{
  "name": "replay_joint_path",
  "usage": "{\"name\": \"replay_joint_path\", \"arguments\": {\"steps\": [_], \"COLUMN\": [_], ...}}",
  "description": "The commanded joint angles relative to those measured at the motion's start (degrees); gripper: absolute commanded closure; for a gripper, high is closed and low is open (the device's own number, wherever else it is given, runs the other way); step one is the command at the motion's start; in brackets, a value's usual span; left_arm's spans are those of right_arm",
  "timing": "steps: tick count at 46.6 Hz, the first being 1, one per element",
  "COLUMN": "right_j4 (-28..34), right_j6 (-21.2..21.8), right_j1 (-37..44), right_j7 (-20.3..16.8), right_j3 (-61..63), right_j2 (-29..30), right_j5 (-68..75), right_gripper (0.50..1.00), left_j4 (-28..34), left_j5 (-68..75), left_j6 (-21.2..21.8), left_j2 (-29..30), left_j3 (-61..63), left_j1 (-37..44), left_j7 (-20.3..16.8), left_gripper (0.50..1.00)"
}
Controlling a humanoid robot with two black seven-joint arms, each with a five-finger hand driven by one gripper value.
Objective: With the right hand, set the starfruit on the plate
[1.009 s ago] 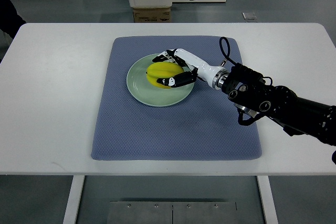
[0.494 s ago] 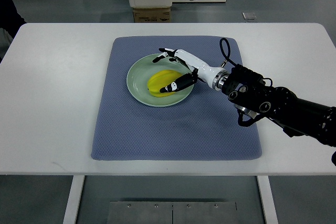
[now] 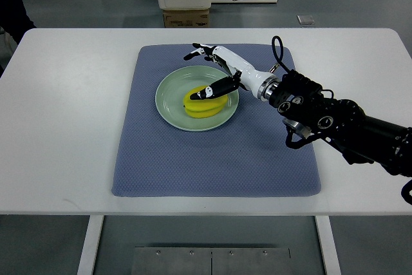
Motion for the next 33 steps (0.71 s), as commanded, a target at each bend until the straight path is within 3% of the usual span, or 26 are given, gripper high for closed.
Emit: {"name": "replay_joint_path", "arguments": {"steps": [1, 33], "right_j4": [0.4, 0.0], "right_j6": [0.1, 0.1], "right_j1": [0.0, -1.4], "right_j7": [0.0, -0.1], "right_j3": [2.0, 8.4], "right_j2": [-1.4, -12.9], "right_j5": [1.0, 2.7], "right_gripper": [0.500, 0.500], "left_j4": [0.0, 0.0], "left_j5": [0.0, 0.0], "left_j6": [0.1, 0.0], "left_j2": [0.0, 0.0], "left_j3": [0.0, 0.1], "left_j1": [0.0, 0.0], "left_j7": [0.0, 0.0], "left_gripper": [0.500, 0.500]}}
